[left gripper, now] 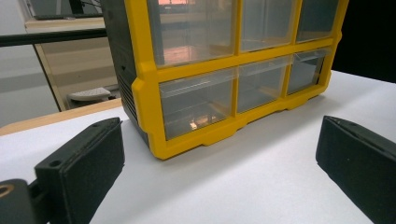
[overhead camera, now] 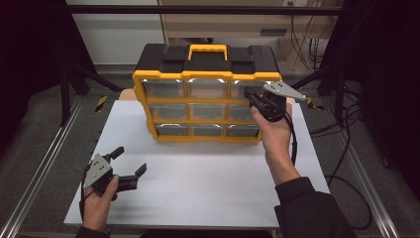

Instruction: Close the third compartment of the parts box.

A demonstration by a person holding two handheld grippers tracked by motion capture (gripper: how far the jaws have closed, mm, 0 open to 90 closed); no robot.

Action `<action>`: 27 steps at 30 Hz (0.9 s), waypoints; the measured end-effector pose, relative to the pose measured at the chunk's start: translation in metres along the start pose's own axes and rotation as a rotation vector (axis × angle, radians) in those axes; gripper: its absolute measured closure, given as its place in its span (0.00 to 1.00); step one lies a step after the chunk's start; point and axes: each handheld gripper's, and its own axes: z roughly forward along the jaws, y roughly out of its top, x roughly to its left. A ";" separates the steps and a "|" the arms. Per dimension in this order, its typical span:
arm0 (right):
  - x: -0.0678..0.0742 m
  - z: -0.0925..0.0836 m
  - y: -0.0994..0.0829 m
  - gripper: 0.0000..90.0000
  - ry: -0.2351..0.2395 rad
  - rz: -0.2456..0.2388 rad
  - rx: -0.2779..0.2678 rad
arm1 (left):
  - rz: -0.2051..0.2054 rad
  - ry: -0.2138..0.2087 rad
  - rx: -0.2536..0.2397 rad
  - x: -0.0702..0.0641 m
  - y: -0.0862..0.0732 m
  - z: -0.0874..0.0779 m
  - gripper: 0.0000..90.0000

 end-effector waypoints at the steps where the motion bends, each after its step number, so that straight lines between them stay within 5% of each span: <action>1: 0.000 0.000 0.000 1.00 -0.001 0.001 -0.001 | 0.000 0.000 0.000 0.000 0.000 0.000 0.01; 27: -0.002 0.003 0.001 1.00 -0.002 0.012 -0.002 | 0.001 -0.002 0.001 0.000 0.000 0.000 0.01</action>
